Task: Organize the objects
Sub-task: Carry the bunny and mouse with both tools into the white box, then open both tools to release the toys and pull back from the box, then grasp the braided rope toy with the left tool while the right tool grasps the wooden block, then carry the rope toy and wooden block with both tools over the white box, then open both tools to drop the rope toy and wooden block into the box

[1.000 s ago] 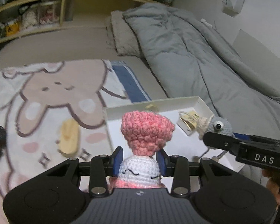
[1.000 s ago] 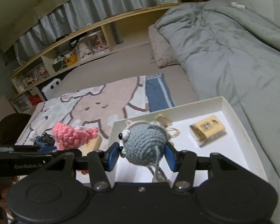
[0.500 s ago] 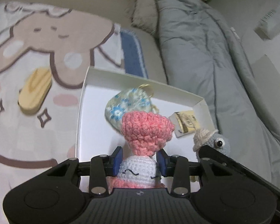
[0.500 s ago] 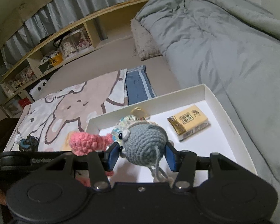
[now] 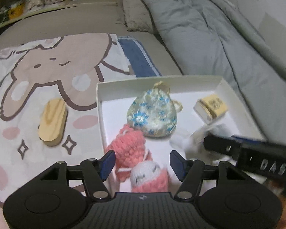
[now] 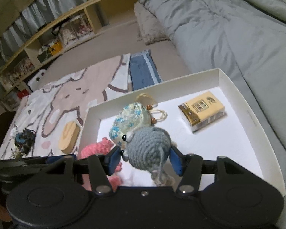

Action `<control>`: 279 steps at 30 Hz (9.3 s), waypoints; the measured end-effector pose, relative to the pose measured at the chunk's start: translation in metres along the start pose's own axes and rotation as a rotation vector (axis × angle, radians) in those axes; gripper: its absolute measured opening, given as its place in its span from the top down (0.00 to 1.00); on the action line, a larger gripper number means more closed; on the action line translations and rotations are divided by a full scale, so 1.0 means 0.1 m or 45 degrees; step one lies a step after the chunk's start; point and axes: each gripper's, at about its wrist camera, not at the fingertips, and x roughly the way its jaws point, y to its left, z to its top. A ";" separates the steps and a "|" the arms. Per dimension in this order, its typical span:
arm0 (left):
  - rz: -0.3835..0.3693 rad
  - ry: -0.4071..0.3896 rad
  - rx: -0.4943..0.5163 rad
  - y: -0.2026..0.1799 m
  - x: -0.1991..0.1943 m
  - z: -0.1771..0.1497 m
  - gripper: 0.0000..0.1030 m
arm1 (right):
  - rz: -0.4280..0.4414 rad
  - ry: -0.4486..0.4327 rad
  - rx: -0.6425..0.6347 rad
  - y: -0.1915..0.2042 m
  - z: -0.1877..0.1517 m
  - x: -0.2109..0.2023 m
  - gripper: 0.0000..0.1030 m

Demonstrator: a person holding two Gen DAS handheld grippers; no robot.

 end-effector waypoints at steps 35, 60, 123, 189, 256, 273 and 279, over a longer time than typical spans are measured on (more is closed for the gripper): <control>0.034 -0.088 0.101 0.21 -0.85 -0.16 0.09 | -0.137 -0.146 -0.072 0.20 -0.21 -0.85 0.15; 0.048 -0.269 0.108 0.61 -1.28 -0.37 0.00 | -0.171 -0.241 -0.108 0.44 -0.46 -1.01 0.00; 0.293 -0.095 -0.243 3.68 -0.81 -0.36 0.30 | 0.053 -0.125 -0.248 2.13 -0.33 1.42 0.34; 0.343 0.137 0.170 2.90 -0.66 -0.60 0.60 | 0.277 0.226 -0.384 2.17 -0.91 0.81 0.54; -0.536 0.098 0.847 -1.00 0.00 -0.12 0.60 | -0.063 -0.155 -0.168 -0.84 -0.17 -0.72 0.54; -0.582 0.375 0.981 -0.99 0.51 -0.15 0.59 | -0.116 0.063 -0.321 -0.92 -0.19 -0.29 0.54; -0.574 0.354 0.898 -0.96 0.53 -0.11 0.36 | -0.143 0.100 -0.265 -1.00 -0.19 -0.25 0.37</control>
